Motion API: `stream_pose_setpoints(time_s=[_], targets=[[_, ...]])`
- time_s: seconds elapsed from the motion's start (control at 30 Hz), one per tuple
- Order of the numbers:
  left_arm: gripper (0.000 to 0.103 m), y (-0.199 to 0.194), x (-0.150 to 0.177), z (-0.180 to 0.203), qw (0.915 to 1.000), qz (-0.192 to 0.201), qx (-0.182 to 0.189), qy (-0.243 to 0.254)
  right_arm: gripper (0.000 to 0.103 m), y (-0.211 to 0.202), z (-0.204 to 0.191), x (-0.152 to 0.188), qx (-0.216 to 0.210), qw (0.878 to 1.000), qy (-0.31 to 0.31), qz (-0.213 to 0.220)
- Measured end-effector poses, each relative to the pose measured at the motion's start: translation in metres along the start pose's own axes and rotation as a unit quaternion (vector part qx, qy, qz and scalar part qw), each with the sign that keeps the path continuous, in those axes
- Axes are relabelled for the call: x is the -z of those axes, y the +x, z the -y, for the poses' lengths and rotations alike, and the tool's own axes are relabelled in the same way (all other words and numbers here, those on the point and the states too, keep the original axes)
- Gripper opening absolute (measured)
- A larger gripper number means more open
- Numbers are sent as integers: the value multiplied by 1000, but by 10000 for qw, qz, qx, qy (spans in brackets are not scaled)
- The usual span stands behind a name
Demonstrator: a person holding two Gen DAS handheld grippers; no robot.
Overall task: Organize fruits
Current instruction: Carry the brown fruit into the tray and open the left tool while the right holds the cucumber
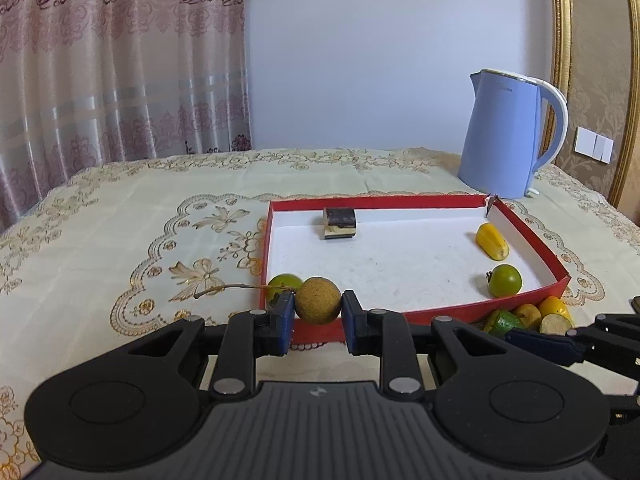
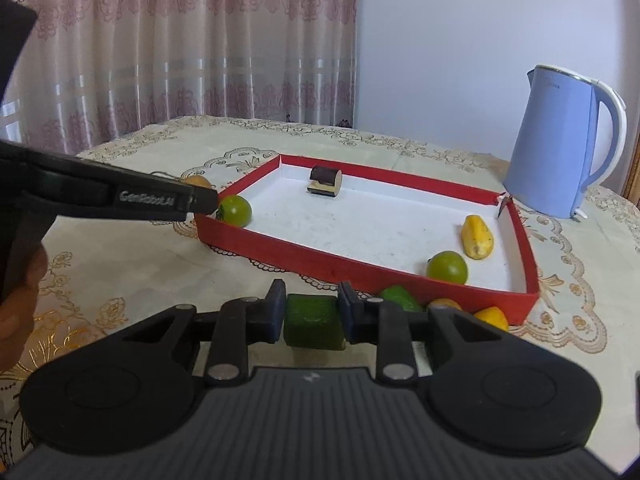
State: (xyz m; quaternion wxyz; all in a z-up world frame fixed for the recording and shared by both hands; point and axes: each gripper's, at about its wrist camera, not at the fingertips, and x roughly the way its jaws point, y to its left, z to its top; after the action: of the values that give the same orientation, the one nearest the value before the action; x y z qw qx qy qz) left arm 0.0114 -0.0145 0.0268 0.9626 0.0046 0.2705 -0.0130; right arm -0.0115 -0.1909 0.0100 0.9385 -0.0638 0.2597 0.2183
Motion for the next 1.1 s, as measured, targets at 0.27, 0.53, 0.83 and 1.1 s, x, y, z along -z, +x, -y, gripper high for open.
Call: stream_pose_setpoints(time_s=[0.27, 0.53, 0.83, 1.1], targets=[[24, 10, -11, 17, 9997, 44, -23, 242, 27, -3, 5, 4, -80, 10000, 19, 14], [24, 30, -25, 34, 9990, 60, -75, 426, 27, -17, 14, 3, 12, 9999, 54, 158], [24, 71, -45, 53, 9977, -58, -228, 640, 27, -28, 29, 2, 184, 9994, 141, 274], [24, 116, -58, 65, 9964, -339, -327, 702, 26, -35, 42, 0, 338, 9985, 221, 358]])
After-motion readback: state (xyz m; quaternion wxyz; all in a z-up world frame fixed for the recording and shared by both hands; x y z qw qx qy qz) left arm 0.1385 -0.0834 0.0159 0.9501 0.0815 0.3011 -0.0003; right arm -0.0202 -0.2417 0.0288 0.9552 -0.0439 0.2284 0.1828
